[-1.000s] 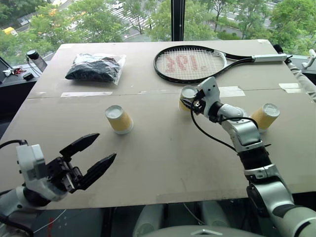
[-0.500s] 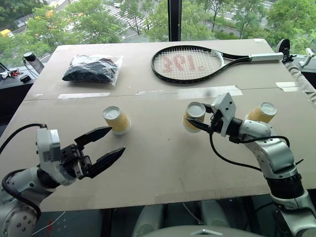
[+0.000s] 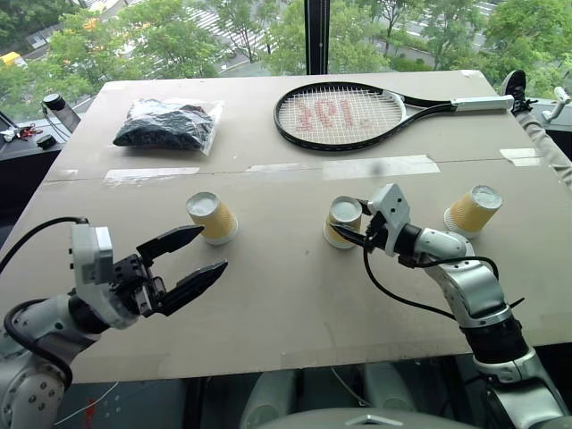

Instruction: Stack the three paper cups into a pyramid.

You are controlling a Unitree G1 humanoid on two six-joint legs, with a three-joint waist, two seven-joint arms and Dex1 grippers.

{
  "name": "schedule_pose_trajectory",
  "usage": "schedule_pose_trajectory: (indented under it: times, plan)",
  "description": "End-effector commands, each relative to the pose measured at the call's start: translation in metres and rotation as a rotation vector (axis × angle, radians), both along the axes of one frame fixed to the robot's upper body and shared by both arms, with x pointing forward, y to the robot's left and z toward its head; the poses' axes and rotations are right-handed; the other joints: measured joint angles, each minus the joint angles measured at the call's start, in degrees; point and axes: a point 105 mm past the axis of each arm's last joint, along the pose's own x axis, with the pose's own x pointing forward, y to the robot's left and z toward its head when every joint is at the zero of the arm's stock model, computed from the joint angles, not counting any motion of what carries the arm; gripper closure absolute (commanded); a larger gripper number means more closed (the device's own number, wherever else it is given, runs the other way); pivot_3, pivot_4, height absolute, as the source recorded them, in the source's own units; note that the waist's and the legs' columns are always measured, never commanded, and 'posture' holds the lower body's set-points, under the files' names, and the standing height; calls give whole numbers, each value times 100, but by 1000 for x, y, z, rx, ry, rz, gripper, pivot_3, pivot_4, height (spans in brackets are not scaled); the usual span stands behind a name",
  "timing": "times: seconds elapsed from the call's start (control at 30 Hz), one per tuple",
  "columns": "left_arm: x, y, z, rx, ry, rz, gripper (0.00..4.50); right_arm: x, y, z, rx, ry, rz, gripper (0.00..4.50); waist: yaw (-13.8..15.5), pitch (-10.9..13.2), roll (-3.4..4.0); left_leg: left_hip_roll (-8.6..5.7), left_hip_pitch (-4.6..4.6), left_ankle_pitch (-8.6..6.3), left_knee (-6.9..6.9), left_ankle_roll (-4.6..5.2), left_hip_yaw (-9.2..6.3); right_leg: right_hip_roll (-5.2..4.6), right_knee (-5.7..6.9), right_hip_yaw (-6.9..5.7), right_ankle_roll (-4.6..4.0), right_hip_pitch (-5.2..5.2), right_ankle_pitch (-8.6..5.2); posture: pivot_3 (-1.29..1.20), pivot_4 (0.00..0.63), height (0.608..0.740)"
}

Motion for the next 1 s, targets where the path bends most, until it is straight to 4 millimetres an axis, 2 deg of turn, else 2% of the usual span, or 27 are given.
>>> schedule_pose_trajectory:
  times: [0.03, 0.27, 0.53, 0.73, 0.77, 0.83, 0.87, 1.0]
  plan:
    - [-3, -2, 8, 13, -29, -8, 0, 0, 8, 12, 20, -55, 29, 2034, 2, 0, 0, 0, 0, 0, 0, 0, 0, 0, 0, 0, 0, -1, 0, 0, 150, 740]
    - [-3, -2, 7, 14, -22, -2, 0, 8, 9, 8, 2, -58, 7, 2034, -3, 0, 0, 0, 0, 0, 0, -1, 0, 0, 0, 0, 0, -1, 0, 0, 150, 740]
    - [-4, -3, 7, 14, -20, 0, 0, 7, 20, 9, 14, -47, 28, 2034, -4, 0, 0, 0, 0, 1, 0, -3, -1, 1, 1, 0, 0, -2, 0, 0, 150, 740]
    - [-4, -3, 6, 13, -16, 6, 0, 7, 19, 1, 12, -8, 14, 2034, -6, -1, 0, 0, 0, 1, 0, -3, -1, 1, 1, 0, 0, -4, 0, 0, 150, 740]
    - [-4, -3, 6, 12, -15, 9, 0, 7, 18, 1, 12, -5, 19, 1261, -6, -1, 0, 0, 1, 0, 0, -3, -1, 1, 1, 0, 0, -4, 0, 0, 150, 740]
    - [-4, -1, 4, 11, -7, 19, 0, 6, 16, 7, 26, -19, 24, 653, -4, 0, 1, 0, 1, 1, 0, -4, -1, 0, 1, 0, 0, -6, 0, 0, 150, 740]
    - [-4, 2, 2, 9, -2, 37, 0, 4, 14, 12, 32, -33, 36, 167, -3, 1, 1, 0, 0, 0, 0, -3, -1, 0, 1, 1, 0, -6, 0, 0, 150, 740]
    - [8, 25, -5, 40, -29, 205, 0, -6, 4, 35, 68, -115, 77, 71, 7, 1, 2, -1, 0, -2, 0, 0, -1, -1, 0, 1, 0, -6, 0, 0, 150, 740]
